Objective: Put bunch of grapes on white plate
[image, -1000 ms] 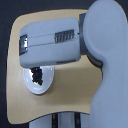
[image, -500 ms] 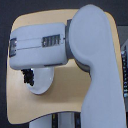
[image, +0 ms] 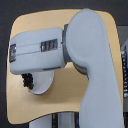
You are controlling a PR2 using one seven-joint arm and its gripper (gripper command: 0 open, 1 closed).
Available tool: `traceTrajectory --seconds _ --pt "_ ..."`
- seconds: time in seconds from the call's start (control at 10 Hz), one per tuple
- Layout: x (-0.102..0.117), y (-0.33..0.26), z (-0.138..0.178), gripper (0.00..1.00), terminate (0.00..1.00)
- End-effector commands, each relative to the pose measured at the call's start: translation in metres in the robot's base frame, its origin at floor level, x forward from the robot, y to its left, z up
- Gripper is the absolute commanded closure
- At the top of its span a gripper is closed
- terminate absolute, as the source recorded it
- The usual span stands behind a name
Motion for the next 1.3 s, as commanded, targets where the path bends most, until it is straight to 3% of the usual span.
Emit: traceTrajectory --seconds 0.0,0.4,0.6,1.0,1.2 --pt "-0.009 -0.028 -0.031 1.0 0.0" --pt "-0.015 -0.049 -0.047 1.0 0.0" --pt "-0.03 -0.052 -0.06 1.0 0.0" --pt "-0.003 -0.069 -0.059 1.0 0.0" --pt "-0.002 -0.067 -0.06 1.0 0.0"
